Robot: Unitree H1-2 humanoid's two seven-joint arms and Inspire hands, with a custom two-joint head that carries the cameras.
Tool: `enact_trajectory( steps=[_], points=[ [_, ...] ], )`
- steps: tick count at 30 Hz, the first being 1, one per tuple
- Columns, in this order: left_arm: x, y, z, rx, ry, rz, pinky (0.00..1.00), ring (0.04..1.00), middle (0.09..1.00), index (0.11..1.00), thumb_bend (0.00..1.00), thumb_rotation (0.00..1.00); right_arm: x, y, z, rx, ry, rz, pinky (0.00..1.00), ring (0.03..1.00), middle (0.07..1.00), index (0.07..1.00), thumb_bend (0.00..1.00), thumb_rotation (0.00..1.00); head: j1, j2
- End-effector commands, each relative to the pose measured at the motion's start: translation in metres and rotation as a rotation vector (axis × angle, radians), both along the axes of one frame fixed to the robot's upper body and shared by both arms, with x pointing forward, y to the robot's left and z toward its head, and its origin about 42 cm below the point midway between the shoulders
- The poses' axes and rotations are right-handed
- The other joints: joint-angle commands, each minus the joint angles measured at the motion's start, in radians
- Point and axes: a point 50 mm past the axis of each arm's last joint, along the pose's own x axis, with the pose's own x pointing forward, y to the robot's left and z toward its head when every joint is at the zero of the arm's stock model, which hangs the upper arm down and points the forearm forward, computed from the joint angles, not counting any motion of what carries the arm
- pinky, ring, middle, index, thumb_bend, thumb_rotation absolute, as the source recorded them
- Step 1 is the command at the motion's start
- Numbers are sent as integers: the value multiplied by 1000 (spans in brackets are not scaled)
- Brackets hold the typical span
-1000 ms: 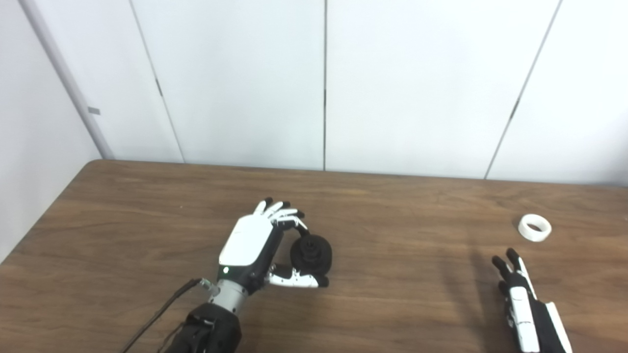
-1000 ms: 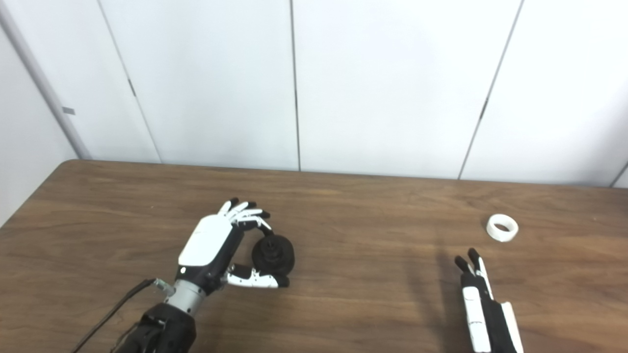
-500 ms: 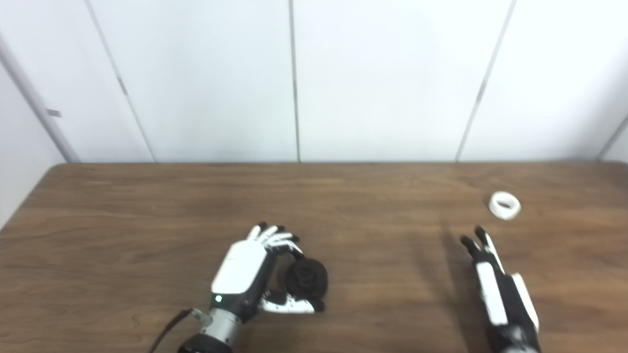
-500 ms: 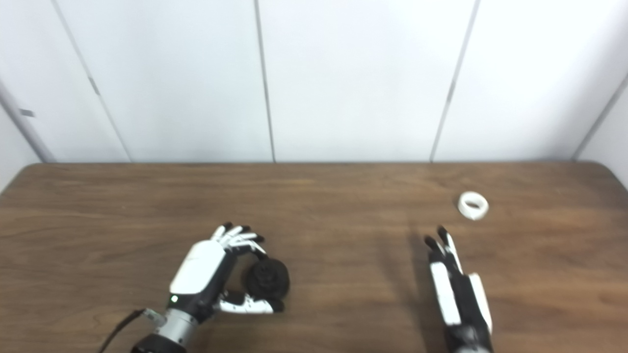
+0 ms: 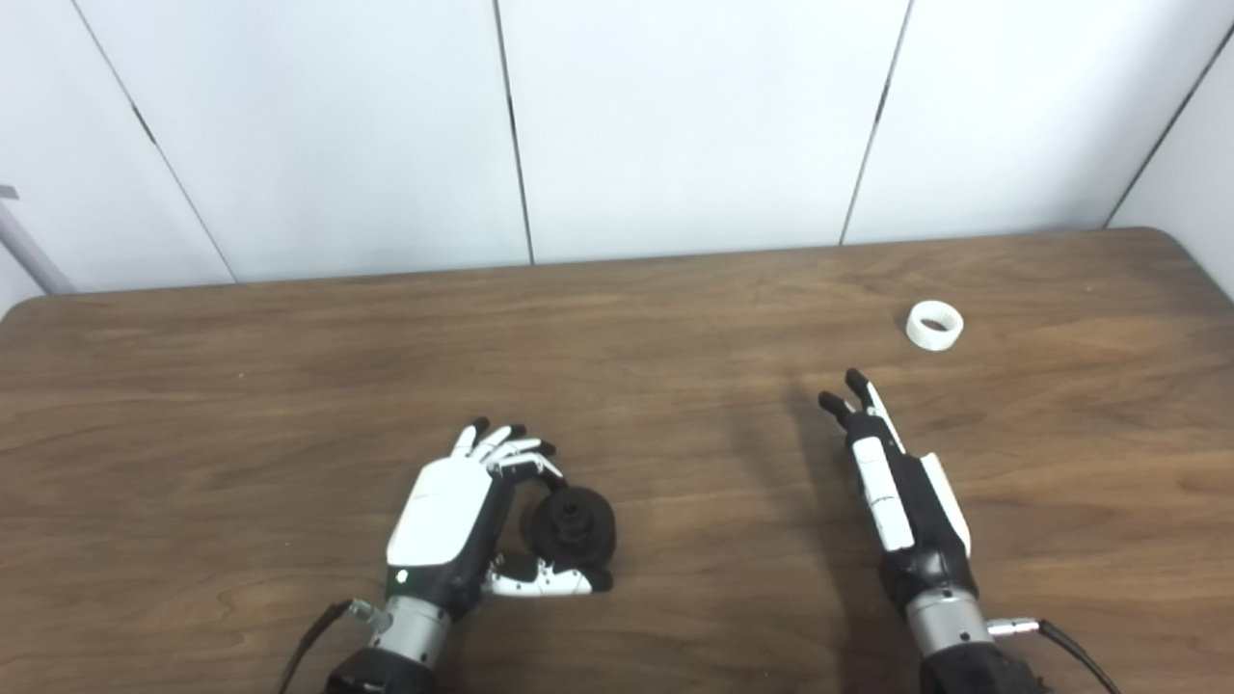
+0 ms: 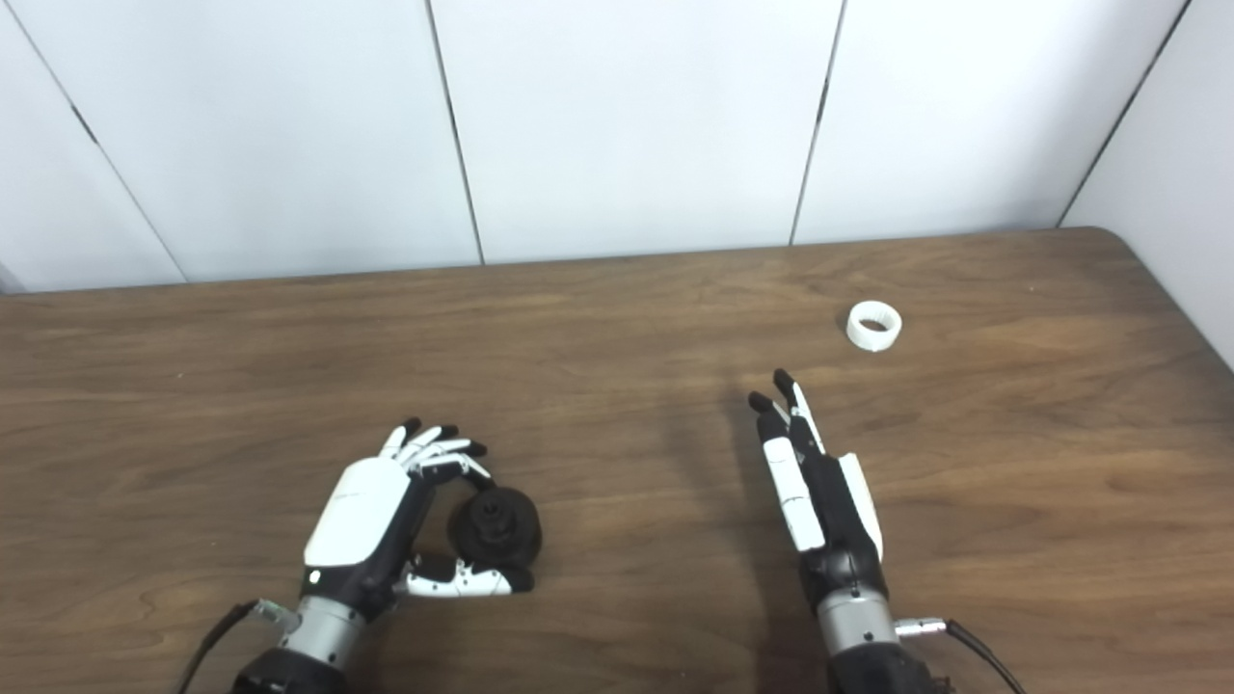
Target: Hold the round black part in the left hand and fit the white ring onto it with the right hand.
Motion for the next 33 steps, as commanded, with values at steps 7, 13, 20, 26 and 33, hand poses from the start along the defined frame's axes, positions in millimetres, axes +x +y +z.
enact_trajectory(
  steps=[7, 13, 20, 26, 33],
  points=[
    [6, -10, -7, 9, -58, -10, 1000, 909, 800, 484, 525, 56, -6, 0, 14, 33, -54, -20, 1000, 976, 914, 975, 609, 1000, 3, 4],
    [6, -12, -15, 14, -72, -10, 1000, 914, 796, 484, 525, 54, -6, -3, 17, 33, -62, -35, 1000, 967, 911, 969, 619, 1000, 1, 3],
    [5, -11, -23, 22, -78, -4, 1000, 915, 795, 484, 525, 54, 1, -8, 26, 3, -83, -44, 1000, 959, 915, 934, 535, 913, -16, 0],
    [6, -9, -28, 21, -53, 0, 1000, 911, 793, 484, 525, 54, 11, -23, 44, -149, -89, -110, 868, 883, 869, 811, 609, 612, -28, -2],
    [5, -12, -33, 19, -17, -3, 1000, 896, 791, 484, 525, 55, 24, -51, 70, -408, -127, -186, 924, 893, 846, 686, 725, 356, -37, -5]
  ],
)
